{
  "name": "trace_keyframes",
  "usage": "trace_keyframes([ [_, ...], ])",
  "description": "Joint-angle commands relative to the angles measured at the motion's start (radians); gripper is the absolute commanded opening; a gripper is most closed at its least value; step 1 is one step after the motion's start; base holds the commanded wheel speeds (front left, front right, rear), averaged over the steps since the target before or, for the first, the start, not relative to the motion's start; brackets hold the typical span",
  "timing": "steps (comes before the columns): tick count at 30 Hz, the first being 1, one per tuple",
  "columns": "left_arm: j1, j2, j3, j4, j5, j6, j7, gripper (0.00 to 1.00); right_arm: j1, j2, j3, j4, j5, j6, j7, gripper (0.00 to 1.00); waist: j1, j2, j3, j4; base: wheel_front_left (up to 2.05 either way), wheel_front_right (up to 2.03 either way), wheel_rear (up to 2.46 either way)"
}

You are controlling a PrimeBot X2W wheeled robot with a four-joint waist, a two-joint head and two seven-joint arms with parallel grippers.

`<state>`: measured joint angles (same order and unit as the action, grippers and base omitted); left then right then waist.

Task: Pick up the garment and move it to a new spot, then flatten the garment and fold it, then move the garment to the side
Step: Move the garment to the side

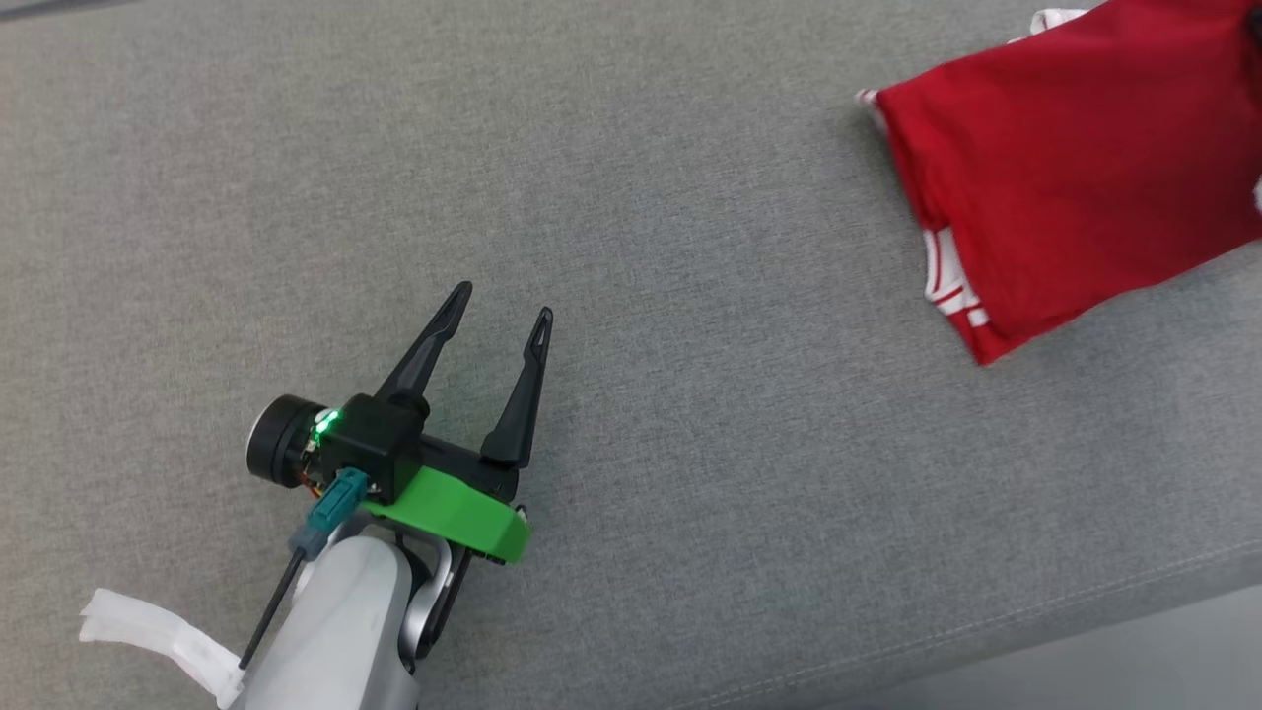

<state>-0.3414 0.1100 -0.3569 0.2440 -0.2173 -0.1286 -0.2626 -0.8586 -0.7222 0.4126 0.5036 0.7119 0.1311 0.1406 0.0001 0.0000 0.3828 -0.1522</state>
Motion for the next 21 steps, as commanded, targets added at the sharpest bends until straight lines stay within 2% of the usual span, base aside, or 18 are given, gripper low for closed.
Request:
trace_keyframes([
  [1,-0.024,0.009,0.001,0.000,0.010,0.000,-0.002,1.00,-0.023,-0.021,-0.007,0.010,0.006,-0.001,0.000,0.00,-0.0001,0.0000,0.074,0.042,0.00,0.00,0.00],
  [6,-0.048,0.014,-0.001,-0.001,0.013,0.003,-0.002,1.00,-0.063,-0.092,-0.042,0.073,0.022,-0.001,-0.011,0.00,-0.0001,0.0000,0.125,0.058,0.00,0.00,0.00],
  [11,-0.064,0.018,-0.005,0.000,0.015,0.004,-0.002,1.00,-0.086,-0.107,-0.040,0.149,0.025,-0.001,-0.021,0.00,-0.0001,0.0000,0.159,0.069,0.00,0.00,0.00],
  [15,-0.075,0.013,-0.012,0.004,0.014,0.004,-0.002,1.00,-0.111,-0.095,-0.023,0.230,-0.007,-0.001,-0.059,0.00,-0.0001,0.0000,0.170,0.082,0.00,0.00,0.00],
  [17,-0.079,0.010,-0.012,0.007,0.012,0.005,-0.002,1.00,-0.125,-0.090,-0.018,0.278,-0.030,-0.001,-0.087,0.32,-0.0001,0.0000,0.168,0.090,0.00,0.00,0.00],
  [18,-0.080,0.009,-0.011,0.007,0.011,0.006,-0.002,1.00,-0.129,-0.084,-0.018,0.310,-0.040,-0.001,-0.098,0.81,-0.0001,0.0000,0.165,0.095,0.00,0.00,0.00],
  [19,-0.080,0.008,-0.010,0.007,0.009,0.007,-0.002,1.00,-0.134,-0.080,-0.016,0.333,-0.052,-0.001,-0.106,1.00,-0.0001,0.0000,0.163,0.099,0.00,0.00,0.00],
  [21,-0.074,0.006,-0.008,0.009,0.004,0.008,-0.002,1.00,-0.142,-0.072,-0.008,0.378,-0.071,-0.001,-0.121,1.00,-0.0001,0.0000,0.151,0.106,0.00,0.00,0.00],
])
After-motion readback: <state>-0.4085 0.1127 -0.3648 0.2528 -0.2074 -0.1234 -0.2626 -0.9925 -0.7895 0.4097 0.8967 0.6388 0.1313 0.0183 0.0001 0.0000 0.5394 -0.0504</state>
